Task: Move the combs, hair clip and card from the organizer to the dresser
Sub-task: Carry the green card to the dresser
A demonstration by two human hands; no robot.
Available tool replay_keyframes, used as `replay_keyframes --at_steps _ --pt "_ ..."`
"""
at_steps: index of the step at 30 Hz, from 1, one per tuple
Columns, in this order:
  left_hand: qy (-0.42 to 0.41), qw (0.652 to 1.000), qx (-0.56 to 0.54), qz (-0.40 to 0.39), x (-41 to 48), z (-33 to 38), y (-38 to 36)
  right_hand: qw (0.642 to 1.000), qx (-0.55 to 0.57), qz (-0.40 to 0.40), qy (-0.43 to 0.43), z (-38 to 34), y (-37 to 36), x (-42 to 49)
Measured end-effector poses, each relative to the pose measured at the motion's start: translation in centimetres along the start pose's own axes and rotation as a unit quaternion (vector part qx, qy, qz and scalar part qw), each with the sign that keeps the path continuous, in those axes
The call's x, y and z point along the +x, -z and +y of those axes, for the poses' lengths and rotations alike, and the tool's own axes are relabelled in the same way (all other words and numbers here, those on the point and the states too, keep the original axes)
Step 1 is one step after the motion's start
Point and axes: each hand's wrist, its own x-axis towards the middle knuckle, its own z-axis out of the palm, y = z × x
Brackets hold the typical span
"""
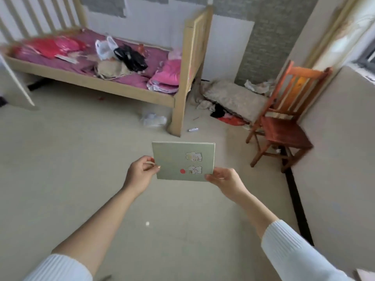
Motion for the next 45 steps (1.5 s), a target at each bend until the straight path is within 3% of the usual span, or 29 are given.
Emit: replay_keyframes --at_steps 9,16,21,34,42,45 --pt "0.067 0.987 -0.002 0.149 6.7 -5.7 30.2 0.987 -0.018 -0.156 0.039 -17.8 -26.3 14.7" --pt "0.098 0.963 -0.076 0.238 12.1 -9.3 46.4 0.963 -0.076 -0.245 0.083 -30.6 -40.3 24.9" --pt "0.102 0.954 -0.071 0.271 20.0 -11.2 57.5 0.947 -0.062 -0.287 0.131 -39.8 -49.2 34.2" --pt "0.085 0.925 -0.029 0.368 40.7 -11.0 86.5 0.898 -0.023 -0.331 0.290 -68.9 -68.1 58.3" --pt "0.062 0.921 0.020 0.384 53.5 -13.9 104.5 0.850 -0.112 -0.348 0.378 -81.1 -84.0 69.4" --pt "0.046 0.918 -0.013 0.393 58.9 -15.1 111.8 0.864 -0.096 -0.346 0.354 -85.9 -89.8 73.8"
